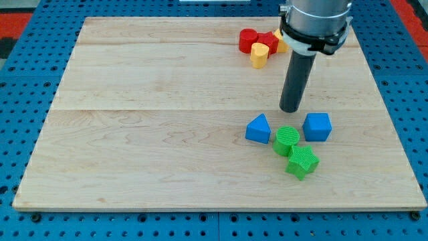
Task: Move the blue cube into the green blocks
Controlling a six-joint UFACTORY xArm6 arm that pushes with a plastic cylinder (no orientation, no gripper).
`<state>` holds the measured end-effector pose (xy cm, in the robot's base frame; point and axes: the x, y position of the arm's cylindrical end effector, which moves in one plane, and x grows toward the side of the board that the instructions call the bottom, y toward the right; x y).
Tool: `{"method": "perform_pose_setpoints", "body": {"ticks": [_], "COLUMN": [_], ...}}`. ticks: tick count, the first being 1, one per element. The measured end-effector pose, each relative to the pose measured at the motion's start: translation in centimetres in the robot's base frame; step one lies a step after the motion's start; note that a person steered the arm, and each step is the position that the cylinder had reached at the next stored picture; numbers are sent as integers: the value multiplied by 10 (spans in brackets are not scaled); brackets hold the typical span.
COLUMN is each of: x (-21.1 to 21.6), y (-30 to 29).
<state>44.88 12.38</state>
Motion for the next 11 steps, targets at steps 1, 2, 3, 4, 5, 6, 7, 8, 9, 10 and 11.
{"method": "perform_pose_setpoints", "body": {"ticks": [1,2,3,4,5,6,7,8,9,10,11], "x": [23,21,7,31,65,70,109,112,99,82,80], "y": [0,54,69,112,102,126,135,111,110,90,56]}}
